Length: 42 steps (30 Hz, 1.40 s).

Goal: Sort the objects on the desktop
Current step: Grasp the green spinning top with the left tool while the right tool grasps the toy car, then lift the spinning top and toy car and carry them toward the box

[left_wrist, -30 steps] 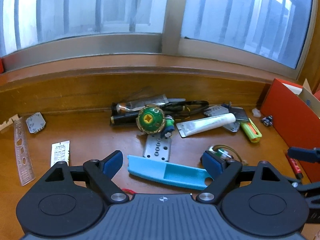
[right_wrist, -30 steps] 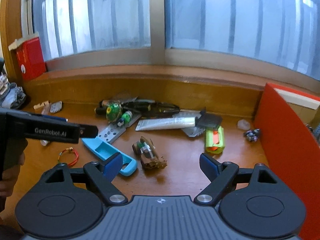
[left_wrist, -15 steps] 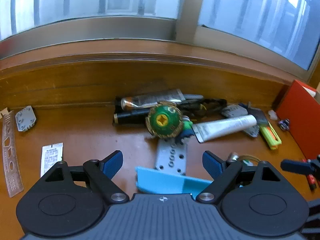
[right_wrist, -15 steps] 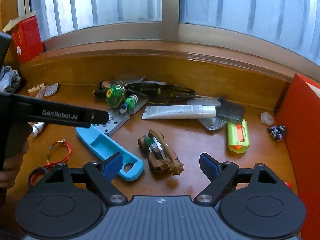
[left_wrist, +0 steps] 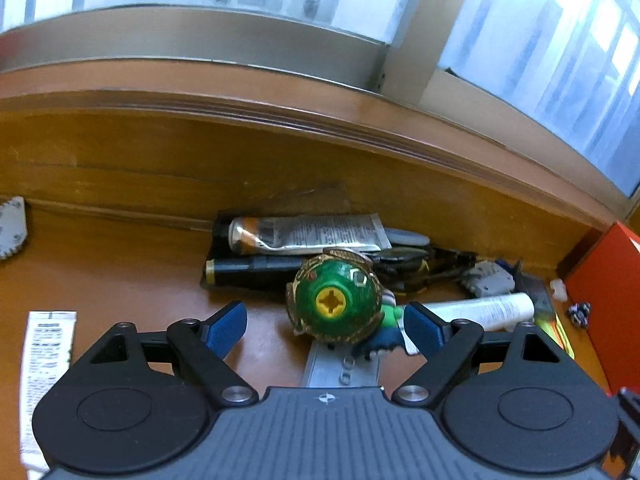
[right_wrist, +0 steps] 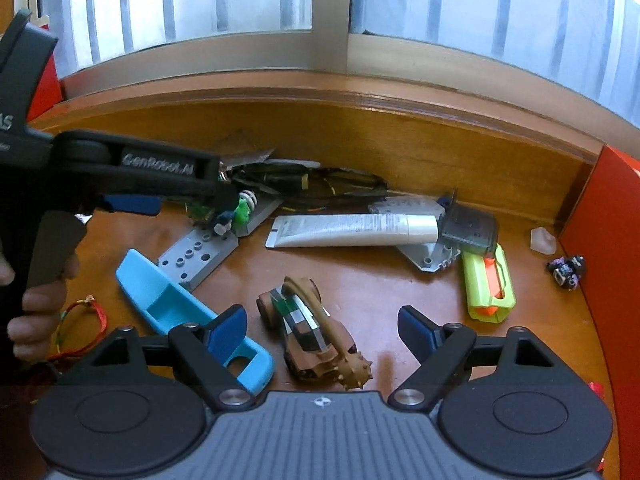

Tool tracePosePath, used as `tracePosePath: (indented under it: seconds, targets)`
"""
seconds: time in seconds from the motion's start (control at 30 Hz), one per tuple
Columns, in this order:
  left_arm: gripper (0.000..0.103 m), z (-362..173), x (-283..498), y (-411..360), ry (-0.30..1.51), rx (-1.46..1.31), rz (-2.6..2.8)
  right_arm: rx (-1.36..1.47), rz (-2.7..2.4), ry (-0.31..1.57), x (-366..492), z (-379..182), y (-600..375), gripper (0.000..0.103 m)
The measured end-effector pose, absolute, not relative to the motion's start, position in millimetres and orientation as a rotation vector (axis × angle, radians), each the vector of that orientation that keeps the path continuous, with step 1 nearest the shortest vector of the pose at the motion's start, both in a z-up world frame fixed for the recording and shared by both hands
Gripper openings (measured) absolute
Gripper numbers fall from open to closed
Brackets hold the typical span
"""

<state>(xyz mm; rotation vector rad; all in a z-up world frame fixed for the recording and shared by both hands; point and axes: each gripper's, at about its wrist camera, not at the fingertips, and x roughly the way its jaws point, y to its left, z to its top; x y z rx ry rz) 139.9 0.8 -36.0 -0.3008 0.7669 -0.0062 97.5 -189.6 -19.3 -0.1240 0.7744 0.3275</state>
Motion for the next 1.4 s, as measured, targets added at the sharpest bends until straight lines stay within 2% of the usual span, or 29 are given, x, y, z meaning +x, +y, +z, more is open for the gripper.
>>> tracePosePath:
  seconds: [0.13, 0.23, 0.3, 0.53, 0.63, 0.7, 0.77, 1.4]
  targets:
    - [0.082, -42.4, 148.1, 1.5, 0.771, -0.332, -0.036, -0.109, 0.327, 0.785, 102.0, -22.9, -190.6, 0.081]
    - [0.074, -45.0, 150.1, -0.2, 0.759, -0.331, -0.061, -0.103, 0.326, 0.794, 104.7, -25.3, -189.1, 0.077]
    - [0.064, -44.9, 149.8, -1.2, 0.755, -0.332, -0.083, -0.096, 0.329, 0.801, 106.9, -27.3, -189.1, 0.074]
    - [0.055, -40.0, 143.6, -0.4, 0.733, -0.316, -0.086, -0.106, 0.343, 0.799, 108.9, -30.2, -186.7, 0.068]
    - [0.055, -38.6, 140.1, 0.3, 0.731, -0.311, -0.085, -0.114, 0.355, 0.793, 108.1, -29.6, -185.1, 0.058]
    - [0.055, -38.0, 137.6, 0.0, 0.733, -0.312, -0.084, -0.116, 0.360, 0.789, 107.8, -28.6, -184.5, 0.042]
    - [0.055, -36.8, 134.4, -1.1, 0.739, -0.305, -0.088, -0.115, 0.357, 0.788, 107.9, -27.4, -184.8, 0.037]
    - [0.055, -20.6, 99.3, -22.2, 0.739, -0.225, -0.165, -0.054, 0.331, 0.744, 91.8, -10.7, -200.0, 0.036]
